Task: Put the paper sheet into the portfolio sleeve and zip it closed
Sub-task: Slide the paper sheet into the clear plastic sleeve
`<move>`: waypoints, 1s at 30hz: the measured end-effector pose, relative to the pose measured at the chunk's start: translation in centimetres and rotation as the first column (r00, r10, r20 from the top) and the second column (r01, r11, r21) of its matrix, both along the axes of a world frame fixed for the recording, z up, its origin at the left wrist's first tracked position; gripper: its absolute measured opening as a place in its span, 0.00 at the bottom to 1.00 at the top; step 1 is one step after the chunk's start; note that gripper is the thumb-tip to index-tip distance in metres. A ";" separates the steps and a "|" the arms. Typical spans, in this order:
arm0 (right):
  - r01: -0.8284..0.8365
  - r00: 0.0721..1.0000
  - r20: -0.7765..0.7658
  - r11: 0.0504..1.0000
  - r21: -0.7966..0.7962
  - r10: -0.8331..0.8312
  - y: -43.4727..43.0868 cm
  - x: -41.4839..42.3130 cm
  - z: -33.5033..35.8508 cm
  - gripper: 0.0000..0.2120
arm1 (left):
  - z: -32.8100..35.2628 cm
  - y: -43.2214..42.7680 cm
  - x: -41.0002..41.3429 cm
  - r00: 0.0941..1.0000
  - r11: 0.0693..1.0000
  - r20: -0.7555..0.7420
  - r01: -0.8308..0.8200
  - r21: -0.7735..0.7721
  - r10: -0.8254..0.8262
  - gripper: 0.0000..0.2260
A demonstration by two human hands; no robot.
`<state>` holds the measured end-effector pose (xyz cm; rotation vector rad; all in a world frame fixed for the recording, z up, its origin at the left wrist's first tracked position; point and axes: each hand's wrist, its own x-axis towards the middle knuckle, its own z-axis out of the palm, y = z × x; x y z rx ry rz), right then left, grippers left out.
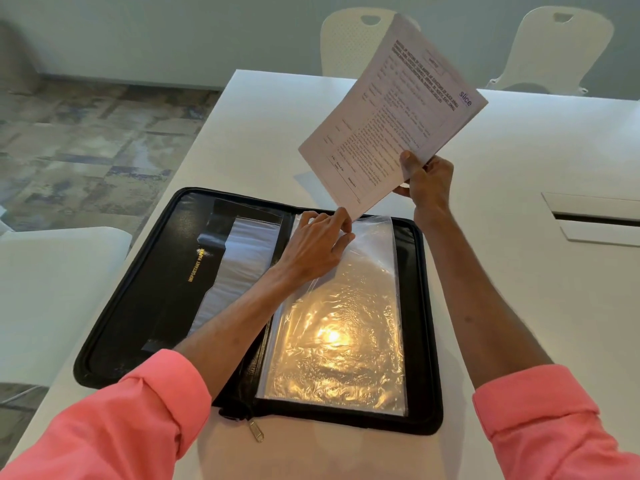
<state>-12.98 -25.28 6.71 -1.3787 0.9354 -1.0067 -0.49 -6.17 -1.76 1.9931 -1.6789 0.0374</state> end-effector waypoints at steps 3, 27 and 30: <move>-0.046 0.998 -0.044 0.999 -0.014 0.045 -0.3 -0.2 -0.1 0.05 | -0.1 0.3 0.1 0.999 1.000 0.033 -0.009 -0.014 0.010 0.11; -0.138 0.980 -0.147 0.990 -0.002 0.136 -2.4 -0.8 0.4 0.07 | 1.4 -1.4 -0.4 0.976 0.992 -0.212 0.030 -0.120 -0.056 0.09; -0.099 0.987 -0.128 0.995 0.006 0.099 -2.3 -0.6 0.4 0.09 | 1.4 -1.2 -0.5 0.956 0.986 -0.278 0.048 -0.160 -0.092 0.10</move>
